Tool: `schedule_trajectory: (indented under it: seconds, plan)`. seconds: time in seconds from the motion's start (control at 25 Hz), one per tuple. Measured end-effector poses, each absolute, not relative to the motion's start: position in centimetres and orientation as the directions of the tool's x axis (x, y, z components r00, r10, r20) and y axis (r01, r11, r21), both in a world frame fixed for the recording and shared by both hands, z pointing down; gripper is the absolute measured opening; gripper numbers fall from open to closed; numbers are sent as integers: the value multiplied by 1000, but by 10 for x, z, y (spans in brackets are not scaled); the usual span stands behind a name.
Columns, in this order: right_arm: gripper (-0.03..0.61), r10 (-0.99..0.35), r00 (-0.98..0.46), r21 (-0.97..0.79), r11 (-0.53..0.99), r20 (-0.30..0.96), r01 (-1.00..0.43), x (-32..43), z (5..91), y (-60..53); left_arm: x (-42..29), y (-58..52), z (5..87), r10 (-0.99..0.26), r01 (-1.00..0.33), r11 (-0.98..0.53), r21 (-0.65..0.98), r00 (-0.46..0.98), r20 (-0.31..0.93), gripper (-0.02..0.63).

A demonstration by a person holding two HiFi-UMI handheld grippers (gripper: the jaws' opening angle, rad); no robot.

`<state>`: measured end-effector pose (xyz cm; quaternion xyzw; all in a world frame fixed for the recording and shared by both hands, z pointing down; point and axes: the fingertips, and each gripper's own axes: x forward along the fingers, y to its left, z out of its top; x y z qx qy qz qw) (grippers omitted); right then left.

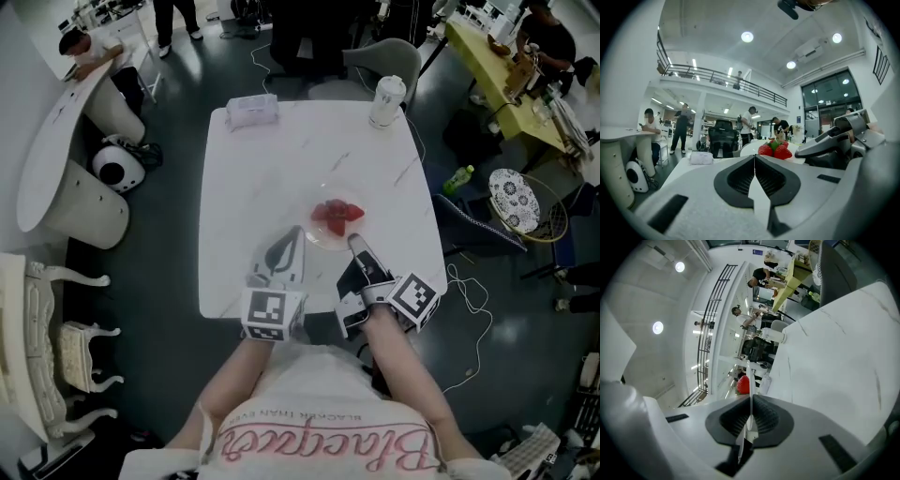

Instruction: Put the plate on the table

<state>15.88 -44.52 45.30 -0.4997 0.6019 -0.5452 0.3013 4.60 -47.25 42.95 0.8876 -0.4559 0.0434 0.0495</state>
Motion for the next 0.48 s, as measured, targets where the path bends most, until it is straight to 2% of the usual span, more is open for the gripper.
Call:
schedule_trajectory:
  seconds: [0.48]
  plan:
    - [12, -922, -304, -949, -154, 238, -276, 163, 492, -533, 51, -551, 473, -742, -767, -641, 37, 631, 226, 6]
